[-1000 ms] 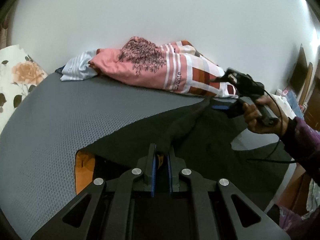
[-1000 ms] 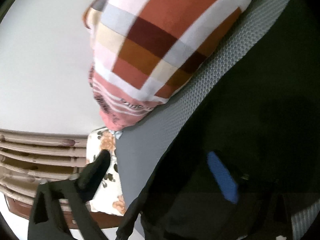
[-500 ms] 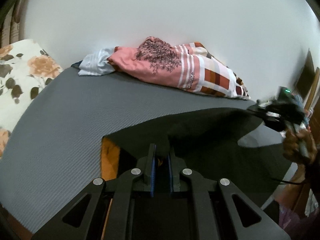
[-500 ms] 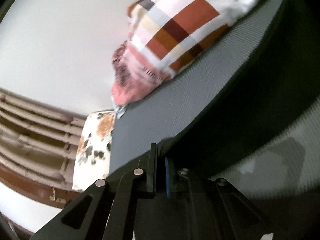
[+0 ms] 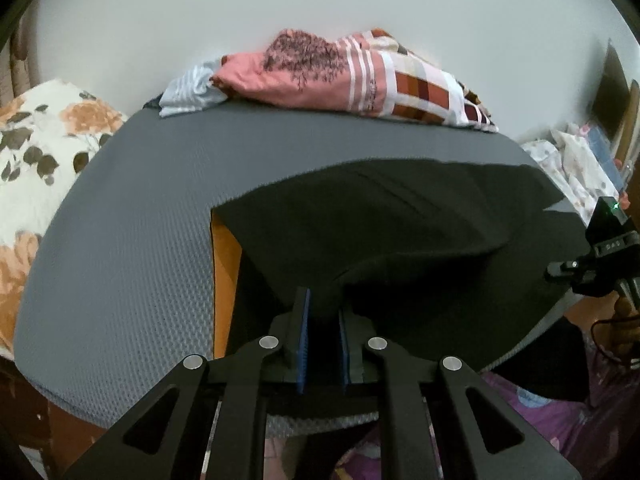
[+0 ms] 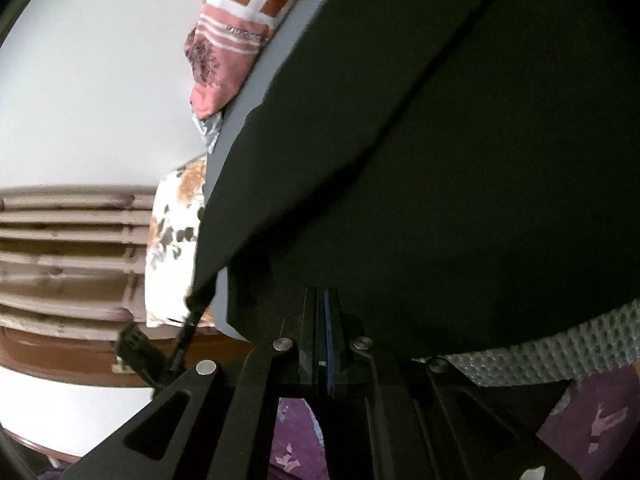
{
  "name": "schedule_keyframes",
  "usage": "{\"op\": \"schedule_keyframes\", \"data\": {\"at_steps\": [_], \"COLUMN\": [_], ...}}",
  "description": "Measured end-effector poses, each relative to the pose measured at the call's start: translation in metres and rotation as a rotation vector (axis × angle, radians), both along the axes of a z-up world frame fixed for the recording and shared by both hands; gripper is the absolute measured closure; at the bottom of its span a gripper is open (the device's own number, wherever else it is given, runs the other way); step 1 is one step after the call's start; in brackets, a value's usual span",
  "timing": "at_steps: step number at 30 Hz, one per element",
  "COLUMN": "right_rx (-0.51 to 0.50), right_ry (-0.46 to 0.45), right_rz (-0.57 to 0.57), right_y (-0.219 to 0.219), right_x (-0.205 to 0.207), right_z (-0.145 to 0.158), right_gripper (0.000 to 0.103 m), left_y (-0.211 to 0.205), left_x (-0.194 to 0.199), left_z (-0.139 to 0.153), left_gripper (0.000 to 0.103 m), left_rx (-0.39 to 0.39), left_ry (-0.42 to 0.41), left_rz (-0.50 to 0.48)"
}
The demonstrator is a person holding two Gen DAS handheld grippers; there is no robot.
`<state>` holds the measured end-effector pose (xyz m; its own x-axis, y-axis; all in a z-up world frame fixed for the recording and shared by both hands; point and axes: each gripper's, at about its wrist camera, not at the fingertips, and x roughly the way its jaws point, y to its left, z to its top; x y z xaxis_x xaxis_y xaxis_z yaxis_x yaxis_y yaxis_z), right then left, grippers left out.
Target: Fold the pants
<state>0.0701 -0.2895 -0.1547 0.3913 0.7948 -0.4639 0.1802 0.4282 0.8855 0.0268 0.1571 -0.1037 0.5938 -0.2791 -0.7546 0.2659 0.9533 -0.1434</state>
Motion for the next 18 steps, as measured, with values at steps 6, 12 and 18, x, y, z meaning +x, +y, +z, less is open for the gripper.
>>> {"op": "schedule_keyframes", "data": {"at_steps": [6,12,18], "right_rx": [0.000,0.069,0.144], "right_ry": [-0.061,-0.042,-0.058], "right_rz": [-0.073,-0.191,-0.176], "right_y": [-0.028,-0.055,-0.050], "right_x": [0.013,0.040,0.063], "right_z": [0.009,-0.008,-0.010], "right_gripper": [0.077,0.009,0.010], "left_y": [0.001,0.003,0.008], "left_x": [0.000,0.002,0.006], "left_z": [0.011,0.014,0.021], "left_gripper": [0.090,0.090,0.090], "left_rx": [-0.013,-0.021,-0.054], "left_ry": [-0.046,-0.050,-0.062], "left_rz": [0.012,0.025,0.047]}}
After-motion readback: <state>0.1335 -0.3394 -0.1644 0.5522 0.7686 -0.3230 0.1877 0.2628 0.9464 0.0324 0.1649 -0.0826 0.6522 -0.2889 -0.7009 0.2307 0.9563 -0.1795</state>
